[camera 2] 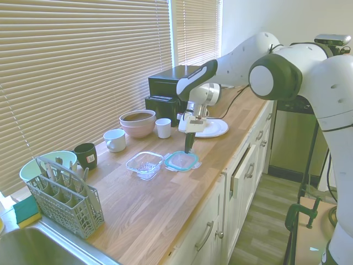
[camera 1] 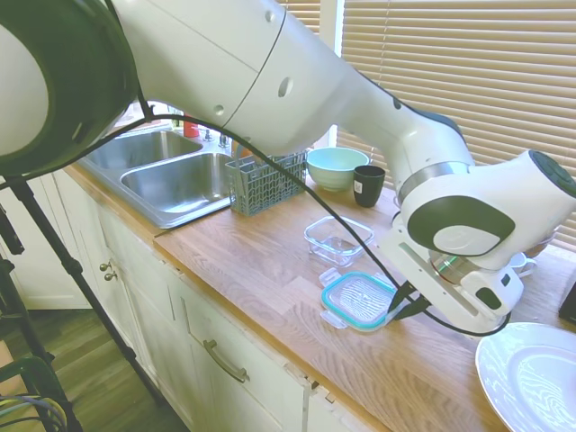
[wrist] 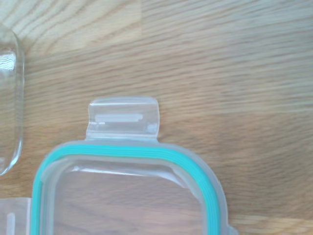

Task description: Cover the lid of the food container

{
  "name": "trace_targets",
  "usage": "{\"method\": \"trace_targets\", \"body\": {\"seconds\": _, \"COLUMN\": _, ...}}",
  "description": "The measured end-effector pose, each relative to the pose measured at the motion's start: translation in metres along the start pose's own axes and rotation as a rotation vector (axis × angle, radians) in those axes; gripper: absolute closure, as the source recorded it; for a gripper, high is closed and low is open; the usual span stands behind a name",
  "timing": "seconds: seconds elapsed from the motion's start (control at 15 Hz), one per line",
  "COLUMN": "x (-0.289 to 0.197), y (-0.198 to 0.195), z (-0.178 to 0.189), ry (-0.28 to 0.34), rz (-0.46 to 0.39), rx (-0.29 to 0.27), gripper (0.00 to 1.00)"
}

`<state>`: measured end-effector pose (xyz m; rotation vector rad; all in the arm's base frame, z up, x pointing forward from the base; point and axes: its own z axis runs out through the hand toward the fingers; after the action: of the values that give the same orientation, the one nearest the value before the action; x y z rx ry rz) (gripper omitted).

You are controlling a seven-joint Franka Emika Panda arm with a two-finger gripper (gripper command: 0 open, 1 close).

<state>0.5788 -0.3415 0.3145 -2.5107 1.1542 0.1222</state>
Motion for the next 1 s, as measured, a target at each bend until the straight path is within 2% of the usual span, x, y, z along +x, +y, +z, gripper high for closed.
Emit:
{"method": "trace_targets", "body": {"seconds": 0.47, "x": -0.057, "y": -0.027, "z": -0.072, "ry": 0.078, "rz": -0.014, "rx": -0.005, "gripper": 1.0}}
{"method": "trace_targets", "body": {"seconds": 1.0, "x": -0.115, "y": -0.09, "z": -0.105, "ry": 0.141, "rz": -0.031, "rx": -0.047, "gripper": 1.0}}
